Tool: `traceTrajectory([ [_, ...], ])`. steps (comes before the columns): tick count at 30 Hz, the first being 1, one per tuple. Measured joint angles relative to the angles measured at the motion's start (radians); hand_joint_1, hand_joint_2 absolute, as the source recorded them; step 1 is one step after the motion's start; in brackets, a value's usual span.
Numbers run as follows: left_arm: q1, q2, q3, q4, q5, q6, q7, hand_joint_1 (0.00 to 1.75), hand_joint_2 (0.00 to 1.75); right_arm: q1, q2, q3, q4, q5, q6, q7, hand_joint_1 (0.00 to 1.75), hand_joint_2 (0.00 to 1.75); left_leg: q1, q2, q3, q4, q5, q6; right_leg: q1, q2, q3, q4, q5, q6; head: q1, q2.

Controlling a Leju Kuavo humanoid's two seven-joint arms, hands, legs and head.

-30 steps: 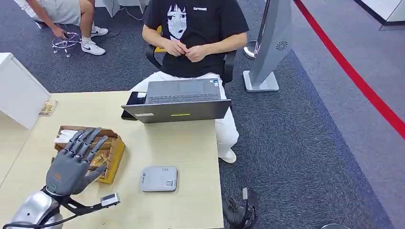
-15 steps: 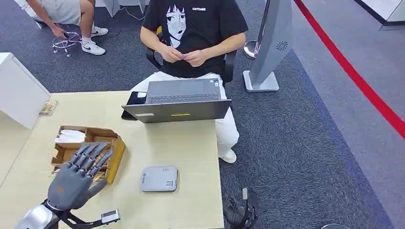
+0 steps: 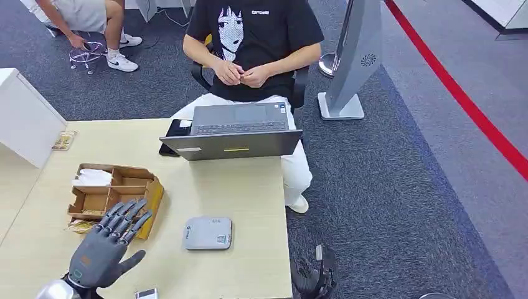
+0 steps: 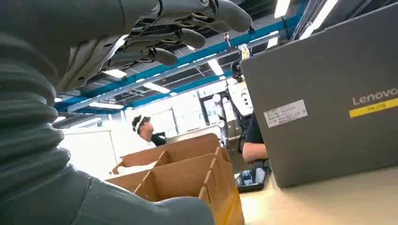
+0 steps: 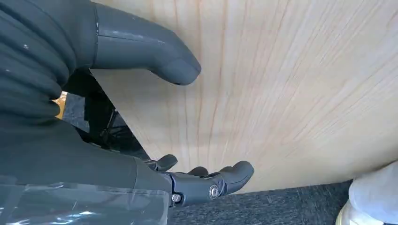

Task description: Pass the card to the sensor for recognition and then transmit it.

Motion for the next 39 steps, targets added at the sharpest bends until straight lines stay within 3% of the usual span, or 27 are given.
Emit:
traceTrajectory([
  [9, -0.015, -0.013, 0.0, 0.035, -0.002, -0.007, 0.017, 0.0, 1.75, 0.0, 0.0, 0.009, 0.0, 0.007, -0.008, 0.0, 0.0, 1.75, 0.0, 0.0, 0.0, 0.0, 0.0, 0.0, 0.0, 0.0, 0.0, 0.0, 0.0, 0.0, 0.0, 0.0],
  [24, -0.117, -0.037, 0.028, 0.265, 0.016, -0.001, 0.037, 0.0, 1.75, 0.0, 0.0, 0.028, 0.0, 0.021, -0.004, 0.009, 0.0, 1.75, 0.0, 0.0, 0.0, 0.0, 0.001, -0.001, 0.0, 0.001, -0.001, 0.0, 0.0, 0.0, 0.0, 0.0],
  [39, -0.124, -0.048, 0.05, 0.314, 0.024, 0.0, 0.037, 0.0, 1.75, 0.001, 0.0, 0.032, -0.001, 0.022, -0.004, 0.009, 0.0, 1.75, 0.0, 0.001, 0.0, 0.0, 0.001, -0.001, 0.0, 0.001, -0.001, 0.0, 0.0, 0.0, 0.0, 0.0],
])
